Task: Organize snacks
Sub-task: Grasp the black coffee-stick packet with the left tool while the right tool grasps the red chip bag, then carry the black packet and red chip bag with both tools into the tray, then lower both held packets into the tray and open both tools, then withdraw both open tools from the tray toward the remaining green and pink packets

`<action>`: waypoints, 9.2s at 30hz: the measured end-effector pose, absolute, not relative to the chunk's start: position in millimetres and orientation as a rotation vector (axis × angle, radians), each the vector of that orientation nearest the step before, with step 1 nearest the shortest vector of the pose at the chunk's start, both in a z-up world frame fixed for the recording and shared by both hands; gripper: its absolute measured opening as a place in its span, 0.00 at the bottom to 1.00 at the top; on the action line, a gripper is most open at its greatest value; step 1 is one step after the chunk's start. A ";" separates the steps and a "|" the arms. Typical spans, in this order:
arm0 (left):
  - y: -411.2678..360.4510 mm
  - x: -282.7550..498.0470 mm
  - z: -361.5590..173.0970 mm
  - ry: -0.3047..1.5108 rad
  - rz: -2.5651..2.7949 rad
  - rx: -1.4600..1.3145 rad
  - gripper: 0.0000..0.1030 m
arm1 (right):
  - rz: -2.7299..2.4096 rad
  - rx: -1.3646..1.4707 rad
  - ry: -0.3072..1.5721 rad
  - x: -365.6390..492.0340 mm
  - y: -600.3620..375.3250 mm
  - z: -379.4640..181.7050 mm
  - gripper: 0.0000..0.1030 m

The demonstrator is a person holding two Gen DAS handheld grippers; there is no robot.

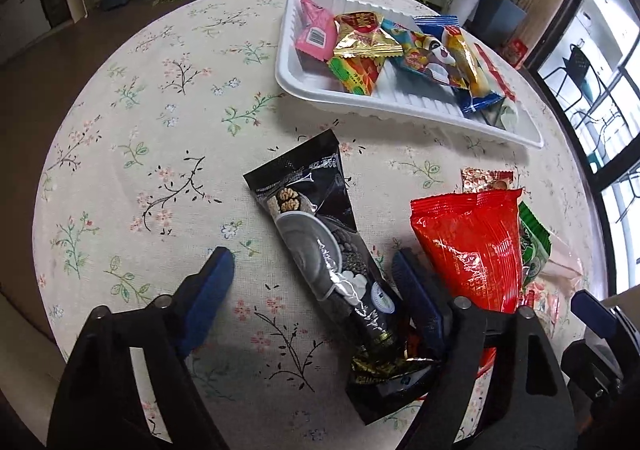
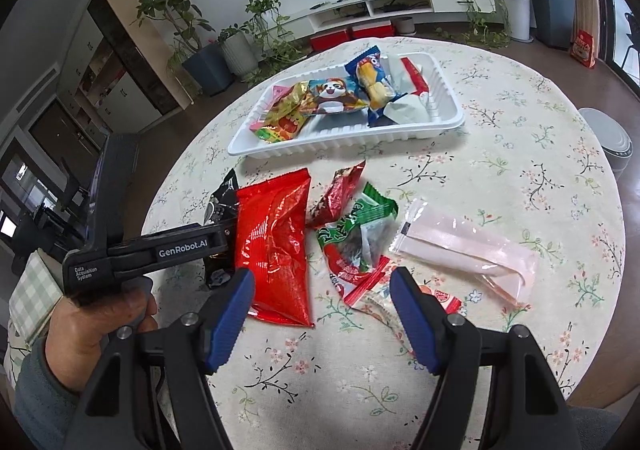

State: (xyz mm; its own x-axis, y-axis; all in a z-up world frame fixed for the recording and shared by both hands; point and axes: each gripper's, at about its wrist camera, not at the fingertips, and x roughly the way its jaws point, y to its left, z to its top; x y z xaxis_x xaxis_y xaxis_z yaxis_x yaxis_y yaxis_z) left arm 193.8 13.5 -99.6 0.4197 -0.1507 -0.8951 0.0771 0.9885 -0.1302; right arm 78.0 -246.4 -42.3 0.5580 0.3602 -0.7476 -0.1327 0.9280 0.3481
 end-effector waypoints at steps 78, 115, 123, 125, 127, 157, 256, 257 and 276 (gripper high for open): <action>52.5 139.6 -34.4 0.962 -0.457 -0.167 0.21 | 0.351 0.297 0.951 107.8 -232.8 -29.9 0.30; -8.6 384.4 -29.9 0.975 -0.463 -0.086 0.21 | 0.352 0.140 1.011 334.5 -228.7 1.0 0.30; -11.0 401.3 -61.9 1.025 -0.435 -0.072 0.22 | 0.340 0.134 1.100 355.1 -216.6 -31.6 0.30; -14.2 403.9 -67.0 1.032 -0.438 -0.066 0.22 | 0.337 0.130 1.109 352.4 -214.4 -39.0 0.30; -15.9 406.6 -70.4 1.036 -0.429 -0.059 0.22 | 0.333 0.115 1.119 352.3 -211.3 -43.3 0.30; -21.5 406.0 -92.0 1.040 -0.395 -0.067 0.26 | 0.313 0.109 1.131 348.0 -213.6 -58.1 0.42; -109.7 140.7 -98.3 1.112 -0.219 0.028 0.98 | 0.361 -0.074 1.124 130.9 -331.2 -55.8 0.76; -115.7 141.3 -94.5 1.099 -0.244 0.054 0.98 | 0.366 -0.105 1.128 130.7 -327.6 -57.2 0.76; -170.1 181.7 -117.6 1.172 -0.632 0.426 0.62 | 0.470 -0.276 1.187 144.6 -306.2 -83.6 0.70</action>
